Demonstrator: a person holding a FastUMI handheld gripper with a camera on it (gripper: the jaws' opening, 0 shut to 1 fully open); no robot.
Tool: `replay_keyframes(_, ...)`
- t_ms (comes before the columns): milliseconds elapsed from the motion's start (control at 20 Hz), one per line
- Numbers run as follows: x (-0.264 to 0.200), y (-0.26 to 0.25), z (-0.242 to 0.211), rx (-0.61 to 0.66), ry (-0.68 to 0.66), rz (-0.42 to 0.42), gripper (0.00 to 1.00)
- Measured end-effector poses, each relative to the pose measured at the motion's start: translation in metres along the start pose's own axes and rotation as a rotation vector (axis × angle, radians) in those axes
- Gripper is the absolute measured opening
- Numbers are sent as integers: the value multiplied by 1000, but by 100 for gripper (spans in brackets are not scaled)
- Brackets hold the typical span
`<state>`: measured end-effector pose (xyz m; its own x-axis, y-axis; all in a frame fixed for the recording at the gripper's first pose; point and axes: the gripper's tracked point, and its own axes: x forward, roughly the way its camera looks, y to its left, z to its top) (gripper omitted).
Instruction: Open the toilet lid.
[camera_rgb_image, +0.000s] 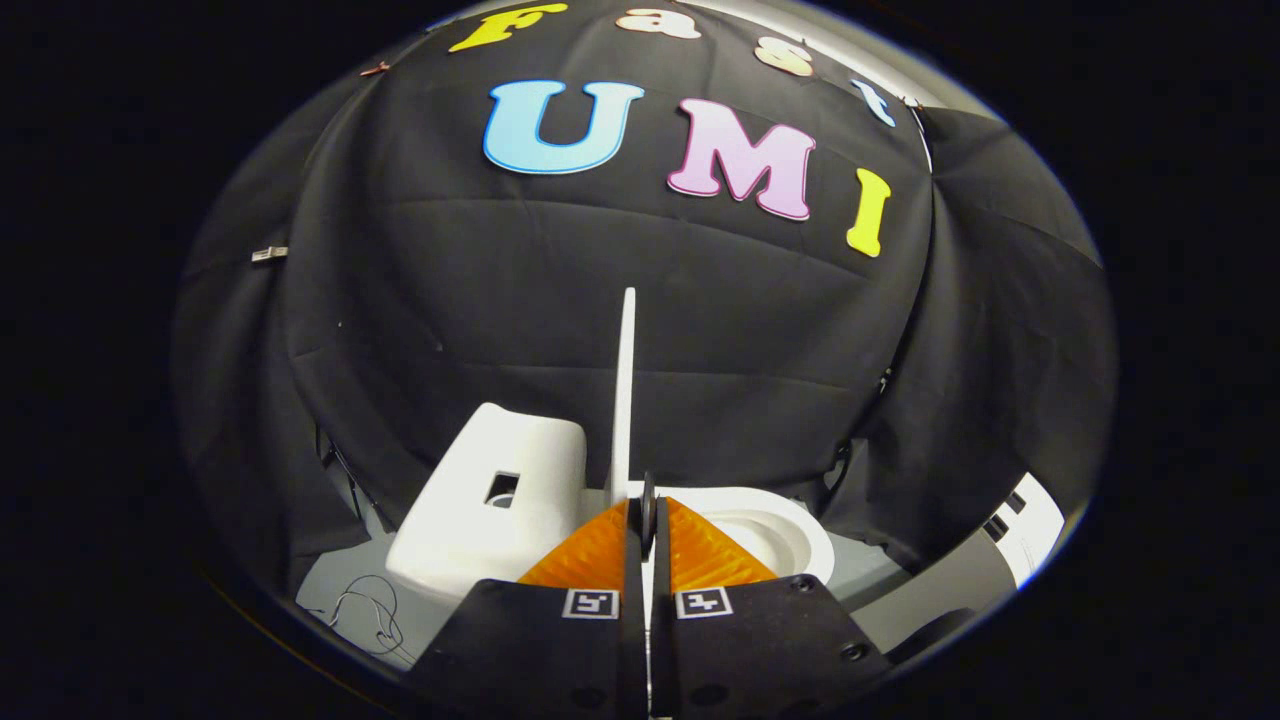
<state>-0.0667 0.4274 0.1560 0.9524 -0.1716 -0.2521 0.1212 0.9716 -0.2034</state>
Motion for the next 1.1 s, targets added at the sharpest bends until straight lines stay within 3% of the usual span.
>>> replay_keyframes(400, -5, 48, -3, -55, -14, 36, 7)
replay_keyframes(1100, -6, 71, -7, -26, 8, 54, 9)
